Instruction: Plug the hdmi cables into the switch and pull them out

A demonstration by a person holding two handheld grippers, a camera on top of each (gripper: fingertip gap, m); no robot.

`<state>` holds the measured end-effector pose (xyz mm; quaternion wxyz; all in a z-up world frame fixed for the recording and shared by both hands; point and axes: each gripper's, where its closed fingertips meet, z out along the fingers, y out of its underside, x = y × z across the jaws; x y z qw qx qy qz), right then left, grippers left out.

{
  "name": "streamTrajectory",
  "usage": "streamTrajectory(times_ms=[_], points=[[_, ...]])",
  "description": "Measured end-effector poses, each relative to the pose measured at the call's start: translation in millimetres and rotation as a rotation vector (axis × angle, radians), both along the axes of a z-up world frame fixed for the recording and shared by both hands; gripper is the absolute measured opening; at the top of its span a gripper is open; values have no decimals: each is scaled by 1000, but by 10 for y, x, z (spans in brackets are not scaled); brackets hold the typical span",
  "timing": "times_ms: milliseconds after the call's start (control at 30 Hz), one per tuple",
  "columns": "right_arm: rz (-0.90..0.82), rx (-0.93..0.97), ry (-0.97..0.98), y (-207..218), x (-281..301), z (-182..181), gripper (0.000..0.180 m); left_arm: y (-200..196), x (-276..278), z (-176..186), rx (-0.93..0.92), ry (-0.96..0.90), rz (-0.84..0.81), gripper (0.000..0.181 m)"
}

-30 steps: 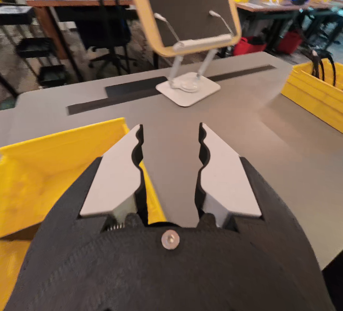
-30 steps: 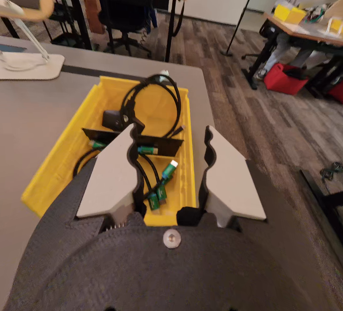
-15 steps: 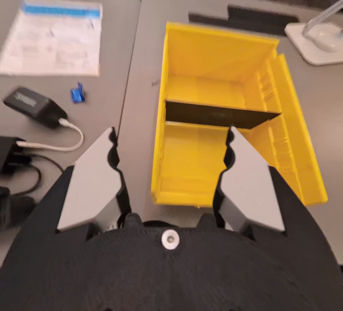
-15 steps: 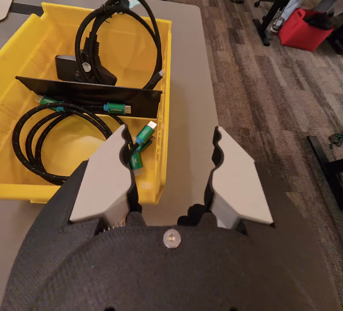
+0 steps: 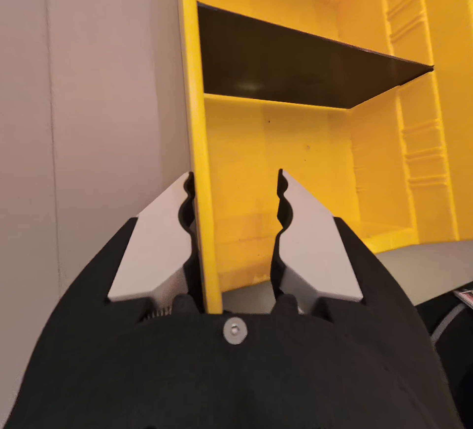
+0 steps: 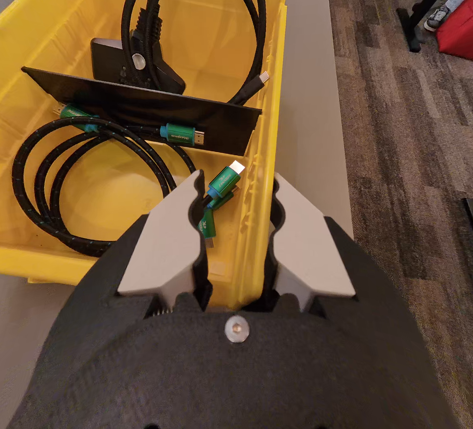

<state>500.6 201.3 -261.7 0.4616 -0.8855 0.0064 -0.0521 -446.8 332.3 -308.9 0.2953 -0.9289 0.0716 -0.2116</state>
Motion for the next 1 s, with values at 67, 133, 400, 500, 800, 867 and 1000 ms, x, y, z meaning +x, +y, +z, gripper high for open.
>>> streamTrajectory(times_ms=[67,133,400,500,800,867,1000], points=[[9,-13,-7,10,16,-48,44,12,69,12,5,-48,-12,57],[21,-21,-13,25,37,-104,30,33,135,35,8,-142,-5,46],[57,1,34,69,-90,-195,11,108,331,91,80,-76,-58,19],[62,2,30,97,-196,-194,11,134,490,102,90,-69,-82,8],[145,1,43,315,-824,-199,12,257,538,387,213,-138,-42,5],[171,-1,55,388,-1052,-204,15,259,529,502,242,-186,-30,5],[222,-4,62,528,-1574,-210,23,265,501,760,313,-261,-12,5]])
